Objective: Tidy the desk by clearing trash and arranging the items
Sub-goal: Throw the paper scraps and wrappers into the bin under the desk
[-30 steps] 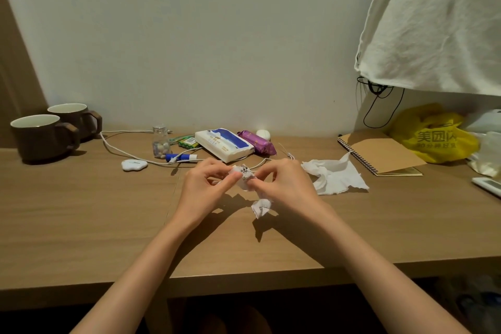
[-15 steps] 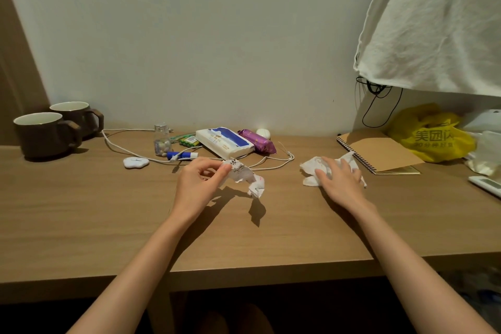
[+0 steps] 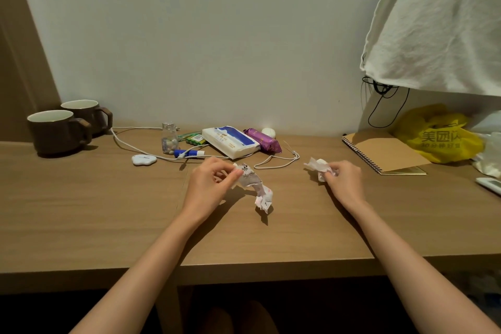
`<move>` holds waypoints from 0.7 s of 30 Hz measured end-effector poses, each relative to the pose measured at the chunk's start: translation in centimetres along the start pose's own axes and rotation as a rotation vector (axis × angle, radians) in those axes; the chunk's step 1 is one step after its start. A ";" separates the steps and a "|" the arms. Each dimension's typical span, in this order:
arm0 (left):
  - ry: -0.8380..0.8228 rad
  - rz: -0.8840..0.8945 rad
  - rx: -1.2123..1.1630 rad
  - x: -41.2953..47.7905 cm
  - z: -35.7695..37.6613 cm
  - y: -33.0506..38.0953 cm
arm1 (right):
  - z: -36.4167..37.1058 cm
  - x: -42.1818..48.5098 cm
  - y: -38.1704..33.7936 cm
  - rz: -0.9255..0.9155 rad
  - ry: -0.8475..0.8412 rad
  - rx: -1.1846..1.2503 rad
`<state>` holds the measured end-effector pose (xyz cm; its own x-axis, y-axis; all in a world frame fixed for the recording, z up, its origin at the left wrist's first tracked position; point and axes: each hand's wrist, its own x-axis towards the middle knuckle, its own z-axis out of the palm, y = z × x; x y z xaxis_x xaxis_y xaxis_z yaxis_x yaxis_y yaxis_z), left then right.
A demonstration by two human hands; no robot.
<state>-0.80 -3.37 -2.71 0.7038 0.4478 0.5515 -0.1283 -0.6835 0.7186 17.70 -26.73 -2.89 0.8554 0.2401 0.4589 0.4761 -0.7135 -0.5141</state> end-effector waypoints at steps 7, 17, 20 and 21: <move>0.112 -0.035 -0.086 -0.9 -2.7 0.9 | -2.5 -0.9 -2.9 0.053 0.077 0.404; 0.206 -0.037 -0.053 -4.4 -10.7 1.8 | -4.0 -3.3 -9.2 -0.116 -0.040 0.624; 0.248 -0.049 -0.017 -6.4 -13.4 1.9 | -3.9 -4.5 -12.1 -0.247 -0.039 0.645; 0.255 -0.054 -0.005 -7.0 -14.2 2.0 | -3.9 -5.0 -13.1 -0.279 -0.054 0.680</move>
<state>-15.88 0.33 0.89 0.5105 0.6153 0.6006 -0.0991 -0.6518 0.7519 6.42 -21.16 4.38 0.6842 0.3978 0.6112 0.6841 -0.0596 -0.7269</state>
